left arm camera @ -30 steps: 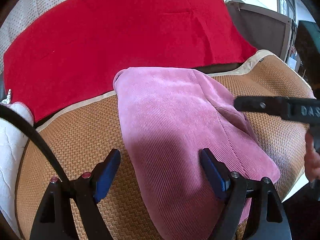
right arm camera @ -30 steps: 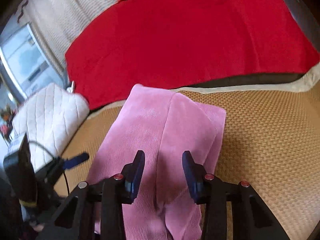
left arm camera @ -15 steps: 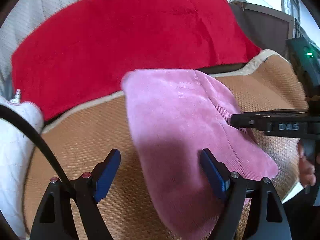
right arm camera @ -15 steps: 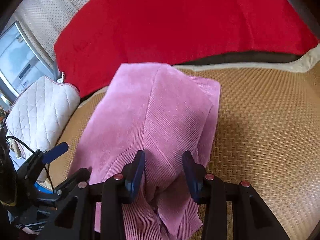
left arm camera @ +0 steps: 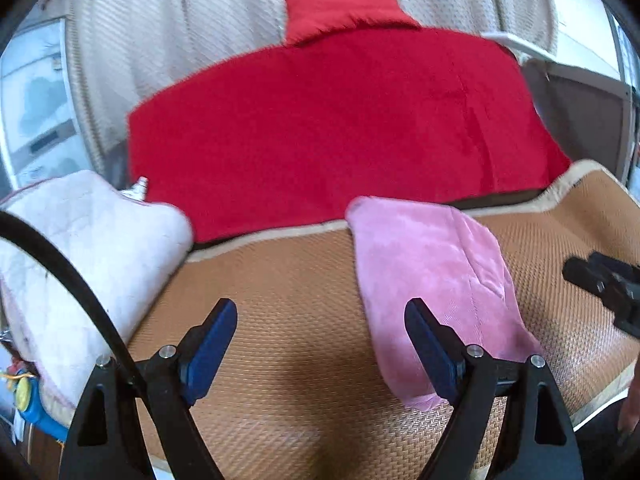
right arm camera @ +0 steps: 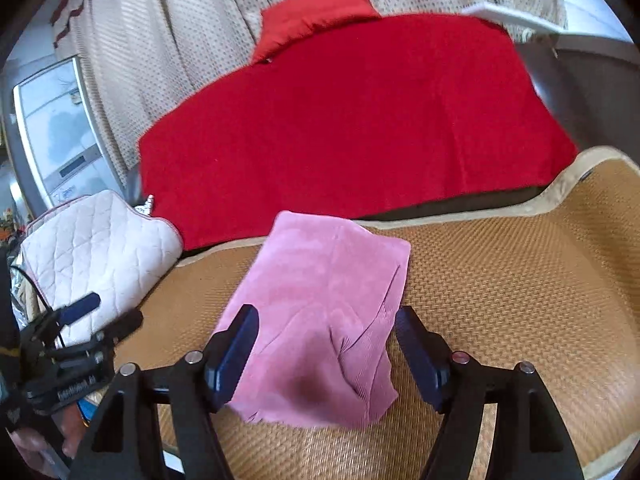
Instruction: Fold large clothes
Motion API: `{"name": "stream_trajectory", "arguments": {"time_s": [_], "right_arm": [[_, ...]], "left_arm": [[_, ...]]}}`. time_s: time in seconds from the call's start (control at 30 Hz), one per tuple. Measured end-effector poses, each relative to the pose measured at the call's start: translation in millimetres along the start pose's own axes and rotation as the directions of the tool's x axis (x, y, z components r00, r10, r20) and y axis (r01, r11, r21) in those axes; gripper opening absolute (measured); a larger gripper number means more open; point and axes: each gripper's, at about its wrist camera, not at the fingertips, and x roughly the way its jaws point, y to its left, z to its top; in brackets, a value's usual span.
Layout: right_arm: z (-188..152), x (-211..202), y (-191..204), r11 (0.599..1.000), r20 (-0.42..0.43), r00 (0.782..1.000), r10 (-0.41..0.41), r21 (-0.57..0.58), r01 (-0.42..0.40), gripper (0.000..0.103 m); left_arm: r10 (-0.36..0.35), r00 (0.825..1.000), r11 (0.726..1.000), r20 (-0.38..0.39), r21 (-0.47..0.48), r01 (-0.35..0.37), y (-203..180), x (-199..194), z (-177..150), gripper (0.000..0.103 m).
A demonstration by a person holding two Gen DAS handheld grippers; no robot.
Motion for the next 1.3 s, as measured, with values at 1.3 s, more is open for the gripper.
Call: {"name": "stream_trajectory", "arguments": {"time_s": [1.3], "right_arm": [[4, -190, 94, 0.99, 0.112, 0.991, -0.079, -0.106, 0.091, 0.076]], "left_arm": [[0.191, 0.932, 0.98, 0.308, -0.118, -0.162, 33, -224, 23, 0.098]]}}
